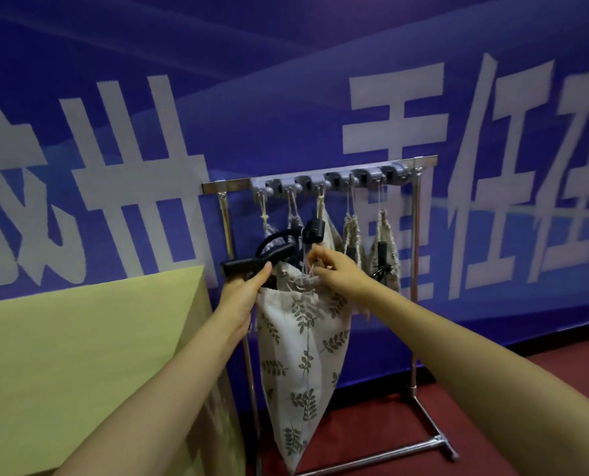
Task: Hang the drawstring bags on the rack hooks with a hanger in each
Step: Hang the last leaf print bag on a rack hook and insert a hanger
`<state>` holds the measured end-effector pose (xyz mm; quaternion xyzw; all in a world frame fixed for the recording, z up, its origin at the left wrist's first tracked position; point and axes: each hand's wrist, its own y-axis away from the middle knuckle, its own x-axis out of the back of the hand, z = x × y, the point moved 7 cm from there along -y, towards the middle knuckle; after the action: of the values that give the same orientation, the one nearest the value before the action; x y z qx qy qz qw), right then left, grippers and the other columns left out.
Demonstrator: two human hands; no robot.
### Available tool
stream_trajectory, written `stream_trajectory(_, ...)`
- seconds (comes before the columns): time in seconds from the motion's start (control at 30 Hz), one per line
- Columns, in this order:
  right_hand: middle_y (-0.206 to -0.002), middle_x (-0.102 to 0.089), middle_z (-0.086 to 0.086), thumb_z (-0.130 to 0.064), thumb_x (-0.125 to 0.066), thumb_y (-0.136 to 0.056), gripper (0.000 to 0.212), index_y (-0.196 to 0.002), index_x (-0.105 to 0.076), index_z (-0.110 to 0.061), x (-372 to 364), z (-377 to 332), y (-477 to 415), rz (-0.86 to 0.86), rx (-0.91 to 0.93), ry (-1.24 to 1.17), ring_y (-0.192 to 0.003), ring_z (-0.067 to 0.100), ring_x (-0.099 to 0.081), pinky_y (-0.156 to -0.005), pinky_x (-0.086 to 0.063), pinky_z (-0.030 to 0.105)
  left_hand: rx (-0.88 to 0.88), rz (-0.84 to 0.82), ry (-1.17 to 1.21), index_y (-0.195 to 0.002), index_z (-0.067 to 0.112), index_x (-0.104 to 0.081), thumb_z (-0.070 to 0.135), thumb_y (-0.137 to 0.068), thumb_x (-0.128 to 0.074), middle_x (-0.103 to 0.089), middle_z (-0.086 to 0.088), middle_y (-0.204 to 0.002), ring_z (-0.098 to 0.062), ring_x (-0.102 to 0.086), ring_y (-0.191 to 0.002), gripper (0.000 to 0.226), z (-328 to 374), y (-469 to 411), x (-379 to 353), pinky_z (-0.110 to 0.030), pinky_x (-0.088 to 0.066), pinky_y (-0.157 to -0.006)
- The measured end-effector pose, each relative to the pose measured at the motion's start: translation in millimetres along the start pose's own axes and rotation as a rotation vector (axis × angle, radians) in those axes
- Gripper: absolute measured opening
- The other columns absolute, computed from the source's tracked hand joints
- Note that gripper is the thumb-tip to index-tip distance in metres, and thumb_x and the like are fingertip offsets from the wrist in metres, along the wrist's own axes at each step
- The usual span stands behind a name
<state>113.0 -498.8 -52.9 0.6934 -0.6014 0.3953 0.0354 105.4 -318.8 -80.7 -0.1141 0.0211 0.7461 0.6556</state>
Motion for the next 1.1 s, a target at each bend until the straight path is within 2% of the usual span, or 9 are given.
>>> stream_trajectory(0.13, -0.08, -0.061, -0.001, -0.047, -0.046, -0.081, 0.031, -0.103, -0.051, -0.026, 32, 8, 28, 0.028, -0.024, 0.357, -0.074, 0.021, -0.057, -0.067, -0.046, 0.038, 0.003, -0.042, 0.037, -0.106, 0.007, -0.066, 0.019, -0.084, -0.068, -0.07, -0.01, -0.101, -0.024, -0.066, -0.094, 0.025, -4, 0, -36, -0.033, -0.051, -0.087)
stream_trajectory(0.3, -0.096, -0.062, 0.001, -0.035, -0.058, -0.085, 0.037, -0.119, -0.046, -0.022, 58, 23, 54, -0.031, -0.023, 0.648, -0.084, 0.023, -0.058, -0.069, -0.049, 0.038, 0.038, -0.116, 0.032, -0.113, 0.006, -0.065, 0.026, -0.083, -0.069, -0.069, -0.012, -0.108, -0.027, -0.066, -0.099, 0.036, -9, 2, -77, -0.04, -0.05, -0.096)
stream_trajectory(0.4, -0.103, -0.065, 0.005, -0.025, -0.058, -0.088, 0.037, -0.124, -0.049, -0.021, 81, 39, 66, 0.004, -0.109, 0.596, -0.089, 0.025, -0.06, -0.068, -0.046, 0.033, 0.024, -0.154, -0.006, -0.113, 0.01, -0.065, 0.033, -0.077, -0.073, -0.069, -0.01, -0.113, -0.027, -0.064, -0.106, 0.043, -15, 3, -101, -0.044, -0.046, -0.102)
stream_trajectory(0.5, -0.085, -0.062, -0.002, -0.022, -0.049, -0.096, 0.012, -0.101, -0.06, -0.02, 99, 47, 75, 0.095, -0.145, 0.344, -0.077, 0.017, -0.055, -0.067, -0.042, 0.032, 0.045, -0.17, 0.001, -0.11, 0.01, -0.065, 0.028, -0.082, -0.07, -0.069, -0.011, -0.112, -0.028, -0.064, -0.106, 0.033, -22, 5, -118, -0.044, -0.046, -0.103)
stream_trajectory(0.6, -0.063, -0.05, -0.007, -0.034, -0.039, -0.101, 0.036, -0.068, -0.052, -0.025, 120, 57, 81, 0.222, -0.201, 0.115, -0.06, 0.01, -0.045, -0.059, -0.036, 0.027, 0.06, -0.198, 0.014, -0.111, 0.011, -0.064, 0.025, -0.083, -0.069, -0.069, -0.012, -0.11, -0.028, -0.064, -0.106, 0.031, -29, 5, -135, -0.045, -0.047, -0.102)
stream_trajectory(0.73, -0.069, -0.057, 0.006, -0.031, -0.042, -0.1, 0.036, -0.073, -0.062, -0.016, 164, 90, 78, 0.446, -0.269, -0.054, -0.064, 0.015, -0.051, -0.064, -0.041, 0.029, 0.122, -0.241, 0.075, -0.118, 0.009, -0.062, 0.023, -0.086, -0.065, -0.068, -0.013, -0.111, -0.029, -0.063, -0.106, 0.035, -44, 1, -164, -0.044, -0.047, -0.101)
stream_trajectory(0.83, -0.074, -0.059, -0.001, -0.025, -0.049, -0.097, 0.024, -0.082, -0.066, -0.017, 181, 103, 72, 0.399, -0.258, -0.144, -0.068, 0.01, -0.053, -0.062, -0.042, 0.018, 0.18, -0.294, 0.139, -0.112, 0.01, -0.064, 0.019, -0.088, -0.063, -0.07, -0.013, -0.109, -0.027, -0.065, -0.103, 0.026, -54, -4, -189, -0.042, -0.048, -0.098)
stream_trajectory(0.97, -0.094, -0.067, 0.006, -0.032, -0.053, -0.094, 0.023, -0.102, -0.064, -0.014, 187, 121, 66, 0.193, -0.265, -0.192, -0.089, 0.016, -0.062, -0.075, -0.048, 0.022, 0.193, -0.317, 0.177, -0.106, 0.008, -0.066, 0.017, -0.087, -0.064, -0.072, -0.011, -0.096, -0.024, -0.068, -0.093, 0.021, -58, -21, -214, -0.036, -0.053, -0.084)
stream_trajectory(1.1, -0.07, -0.06, 0.008, -0.051, -0.069, -0.078, 0.038, -0.107, -0.063, -0.027, 191, 142, 56, 0.075, -0.294, 0.033, -0.06, 0.007, -0.057, -0.063, -0.049, 0.024, 0.194, -0.351, 0.172, -0.096, 0.011, -0.067, 0.017, -0.087, -0.063, -0.075, -0.008, -0.086, -0.023, -0.069, -0.089, 0.011, -63, -37, -236, -0.033, -0.053, -0.076)
